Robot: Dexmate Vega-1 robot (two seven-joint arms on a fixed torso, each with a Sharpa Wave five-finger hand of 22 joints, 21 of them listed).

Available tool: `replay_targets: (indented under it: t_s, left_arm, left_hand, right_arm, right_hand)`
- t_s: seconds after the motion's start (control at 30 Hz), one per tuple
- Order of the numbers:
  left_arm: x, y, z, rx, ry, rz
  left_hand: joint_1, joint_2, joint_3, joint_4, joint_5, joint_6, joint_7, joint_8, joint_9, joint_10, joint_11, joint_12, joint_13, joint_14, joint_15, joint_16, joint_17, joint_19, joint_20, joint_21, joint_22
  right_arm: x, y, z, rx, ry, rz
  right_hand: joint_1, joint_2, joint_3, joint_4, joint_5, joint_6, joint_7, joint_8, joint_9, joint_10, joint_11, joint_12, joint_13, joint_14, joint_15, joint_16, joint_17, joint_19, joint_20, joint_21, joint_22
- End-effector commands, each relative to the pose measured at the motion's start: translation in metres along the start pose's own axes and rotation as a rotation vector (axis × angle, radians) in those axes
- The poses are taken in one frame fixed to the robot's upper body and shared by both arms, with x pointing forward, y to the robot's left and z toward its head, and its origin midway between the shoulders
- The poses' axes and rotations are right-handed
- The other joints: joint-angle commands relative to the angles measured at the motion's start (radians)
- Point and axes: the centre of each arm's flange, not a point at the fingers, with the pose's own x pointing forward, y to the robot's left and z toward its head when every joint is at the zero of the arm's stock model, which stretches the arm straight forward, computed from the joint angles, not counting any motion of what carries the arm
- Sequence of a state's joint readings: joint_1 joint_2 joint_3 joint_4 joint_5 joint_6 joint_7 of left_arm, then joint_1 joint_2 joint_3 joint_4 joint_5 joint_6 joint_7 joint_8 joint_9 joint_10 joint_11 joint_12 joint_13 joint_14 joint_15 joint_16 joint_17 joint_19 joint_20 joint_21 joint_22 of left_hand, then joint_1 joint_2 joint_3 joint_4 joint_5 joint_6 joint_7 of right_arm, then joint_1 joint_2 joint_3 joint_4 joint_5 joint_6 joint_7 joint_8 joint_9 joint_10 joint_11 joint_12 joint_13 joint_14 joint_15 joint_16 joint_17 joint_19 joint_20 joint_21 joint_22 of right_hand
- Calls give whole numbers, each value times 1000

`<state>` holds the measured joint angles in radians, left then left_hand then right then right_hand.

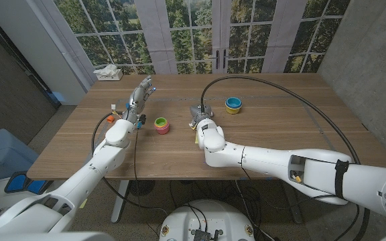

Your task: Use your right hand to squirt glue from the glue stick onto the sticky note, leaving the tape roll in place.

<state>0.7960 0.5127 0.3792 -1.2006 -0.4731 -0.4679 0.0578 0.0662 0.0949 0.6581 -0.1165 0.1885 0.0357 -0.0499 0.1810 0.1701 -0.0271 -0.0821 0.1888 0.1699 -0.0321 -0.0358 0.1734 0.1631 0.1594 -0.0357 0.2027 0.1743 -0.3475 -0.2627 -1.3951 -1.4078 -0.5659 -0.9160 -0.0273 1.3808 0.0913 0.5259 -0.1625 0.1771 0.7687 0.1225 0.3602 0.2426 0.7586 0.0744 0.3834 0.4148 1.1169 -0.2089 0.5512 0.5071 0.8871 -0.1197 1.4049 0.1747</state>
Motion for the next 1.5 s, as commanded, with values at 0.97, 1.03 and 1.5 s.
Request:
replay_targets:
  t_s: [0.97, 1.03, 1.5]
  left_arm:
    - [2, -16, 12, 38, -39, -38]
    - [2, -18, 12, 39, -40, -43]
    - [-5, -27, 29, 156, -82, -75]
  left_hand:
    - [17, 29, 0, -13, -2, 17, 2, 3, 2, 8, -2, 4, 5, 2, -43, 3, 5, 16, -80, -1, 2]
    - [16, 30, 0, -12, -2, 24, 4, 5, 2, 14, -4, 6, 5, 7, -45, 5, 5, 19, -90, 0, 2]
    - [27, 32, 2, -25, -5, 82, 8, 14, 1, 81, -15, 22, 6, 74, -47, 16, 3, 47, -62, 6, 1]
  right_arm:
    - [-35, -17, -52, 273, -81, -385]
    - [-37, -19, -53, 279, -78, -397]
    - [-59, -19, -68, 399, -85, -486]
  right_hand:
    - [9, 18, -3, -2, -4, 229, -90, 41, 50, 193, -91, 9, 52, 10, -6, 0, -30, -26, -105, -26, 3]
    - [10, 17, -4, -2, -4, 230, -89, 43, 53, 193, -91, 8, 55, 11, -7, 0, -30, -25, -105, -26, 4]
    - [11, 17, -6, -2, -3, 226, -90, 52, 68, 193, -93, 7, 71, 11, -6, -3, -28, -21, -105, -28, 5]
